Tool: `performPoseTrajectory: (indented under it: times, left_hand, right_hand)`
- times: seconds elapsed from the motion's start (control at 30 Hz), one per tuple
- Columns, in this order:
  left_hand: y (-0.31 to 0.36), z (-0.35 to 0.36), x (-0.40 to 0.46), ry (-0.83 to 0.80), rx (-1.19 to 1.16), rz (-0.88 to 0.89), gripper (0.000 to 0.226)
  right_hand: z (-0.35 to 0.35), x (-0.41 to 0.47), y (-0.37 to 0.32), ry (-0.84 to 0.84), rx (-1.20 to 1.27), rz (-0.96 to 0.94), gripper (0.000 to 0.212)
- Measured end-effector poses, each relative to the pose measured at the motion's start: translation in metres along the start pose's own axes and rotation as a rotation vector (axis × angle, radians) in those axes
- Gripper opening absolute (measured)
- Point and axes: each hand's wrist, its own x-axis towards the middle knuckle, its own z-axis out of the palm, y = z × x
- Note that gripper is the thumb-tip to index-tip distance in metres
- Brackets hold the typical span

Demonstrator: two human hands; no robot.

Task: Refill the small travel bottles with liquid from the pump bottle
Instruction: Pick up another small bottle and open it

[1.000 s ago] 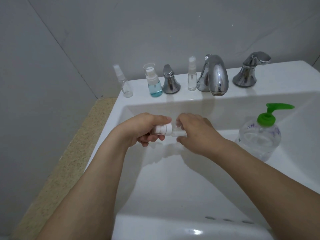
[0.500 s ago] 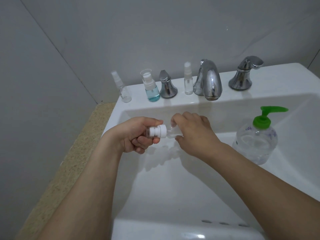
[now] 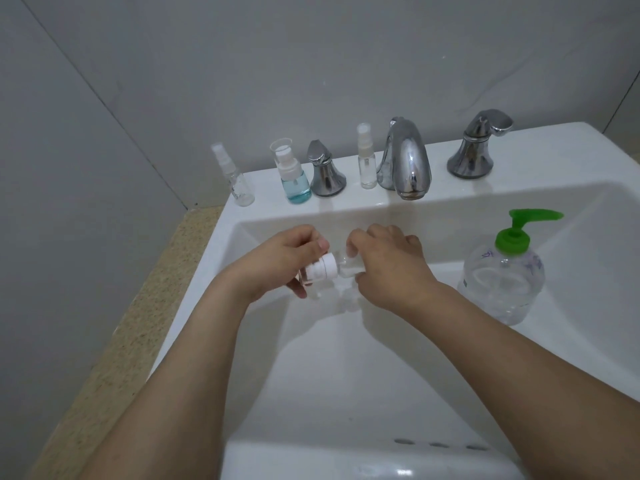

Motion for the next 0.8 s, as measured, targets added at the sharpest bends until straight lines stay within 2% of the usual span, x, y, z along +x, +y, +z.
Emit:
performPoseTrajectory:
  times: [0.07, 0.17, 0.27, 0.33, 0.47, 0.6, 0.73, 0.8]
  left_hand:
    - [0.0, 0.001, 0.001, -0.008, 0.039, 0.082, 0.023]
    - [0.001, 0.002, -0.001, -0.106, 0.123, 0.044, 0.041]
    - [-0.002, -0.001, -0.001, -0.137, 0.208, 0.022, 0.03]
    - [-0.003, -0.005, -0.001, -0.13, 0.175, 0.019, 0.025]
    - [-0.002, -0.014, -0.008, -0.139, 0.069, 0.008, 0.03]
    - [-0.007, -0.027, -0.011, -0.02, -0.102, 0.062, 0.035]
    - [-0.006, -0.021, -0.001, 0.181, -0.245, 0.033, 0.031]
    - [-0.008, -0.018, 0.004, 0.319, -0.251, 0.074, 0.029]
  right_hand:
    - [0.001, 0.0, 0.001, 0.005, 0.011, 0.026, 0.036]
    - [0.003, -0.001, 0.004, 0.001, 0.041, 0.09, 0.036]
    - [0.003, 0.0, 0.005, 0.009, 0.051, 0.108, 0.037]
    - [0.004, 0.0, 0.001, 0.018, 0.05, 0.087, 0.038]
    - [0.005, 0.001, 0.002, 0.037, 0.009, 0.096, 0.038]
    - [0.001, 0.004, 0.009, 0.048, 0.052, 0.253, 0.035]
    - [0.005, 0.002, 0.003, 0.067, 0.16, 0.145, 0.031]
    - [0.005, 0.002, 0.002, 0.065, 0.203, 0.119, 0.03]
